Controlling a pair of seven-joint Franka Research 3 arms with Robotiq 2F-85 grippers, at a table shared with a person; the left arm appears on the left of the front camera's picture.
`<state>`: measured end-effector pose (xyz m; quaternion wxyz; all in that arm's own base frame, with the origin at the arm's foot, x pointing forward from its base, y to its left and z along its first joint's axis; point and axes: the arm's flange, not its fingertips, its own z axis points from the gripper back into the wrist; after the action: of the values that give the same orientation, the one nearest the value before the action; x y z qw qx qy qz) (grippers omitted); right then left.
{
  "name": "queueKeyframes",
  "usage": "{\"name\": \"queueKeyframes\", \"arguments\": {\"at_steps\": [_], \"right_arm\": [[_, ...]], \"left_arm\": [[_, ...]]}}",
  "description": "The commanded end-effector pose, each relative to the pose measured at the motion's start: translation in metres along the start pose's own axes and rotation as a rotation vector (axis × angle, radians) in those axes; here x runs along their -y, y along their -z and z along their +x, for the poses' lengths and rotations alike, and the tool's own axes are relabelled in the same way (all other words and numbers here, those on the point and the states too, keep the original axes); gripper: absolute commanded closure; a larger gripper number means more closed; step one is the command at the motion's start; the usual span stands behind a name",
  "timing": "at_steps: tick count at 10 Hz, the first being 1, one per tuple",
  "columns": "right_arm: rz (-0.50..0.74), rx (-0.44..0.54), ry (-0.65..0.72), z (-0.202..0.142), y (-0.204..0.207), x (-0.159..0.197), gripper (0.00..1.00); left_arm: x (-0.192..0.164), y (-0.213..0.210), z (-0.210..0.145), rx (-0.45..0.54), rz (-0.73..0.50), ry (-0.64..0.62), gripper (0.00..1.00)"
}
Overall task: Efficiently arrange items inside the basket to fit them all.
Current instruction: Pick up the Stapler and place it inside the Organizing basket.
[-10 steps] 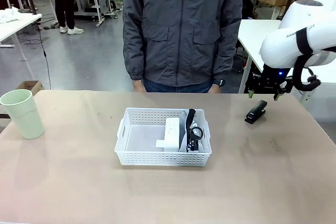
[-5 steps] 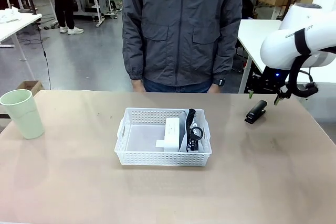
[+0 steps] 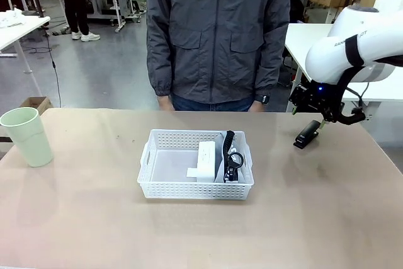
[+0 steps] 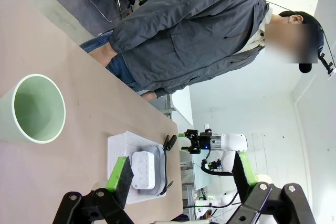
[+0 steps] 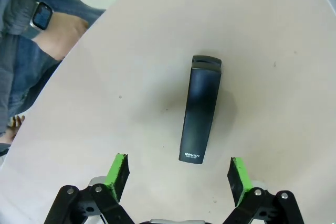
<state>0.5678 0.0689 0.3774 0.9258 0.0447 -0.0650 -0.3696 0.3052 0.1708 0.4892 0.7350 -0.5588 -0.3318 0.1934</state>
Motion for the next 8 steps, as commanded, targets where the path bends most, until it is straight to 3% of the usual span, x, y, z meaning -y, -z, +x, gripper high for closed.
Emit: {"name": "queueKeyframes", "arguments": {"at_steps": [1,3,4,8], "right_arm": [[0.000,-0.017,0.026,0.006,0.002,0.006,0.00],[-0.002,-0.003,0.007,0.002,0.002,0.002,0.00],[-0.051,-0.058,0.046,0.013,0.021,-0.002,0.00],[-0.002,-0.054,0.077,0.014,0.070,-0.006,0.00]], "left_arm": [[0.001,0.000,0.000,0.004,-0.018,0.016,0.00],[0.001,0.000,0.000,0.004,-0.018,0.016,0.00],[0.001,0.000,0.000,0.004,-0.018,0.016,0.00],[0.001,0.000,0.000,0.004,-0.018,0.016,0.00]]}}
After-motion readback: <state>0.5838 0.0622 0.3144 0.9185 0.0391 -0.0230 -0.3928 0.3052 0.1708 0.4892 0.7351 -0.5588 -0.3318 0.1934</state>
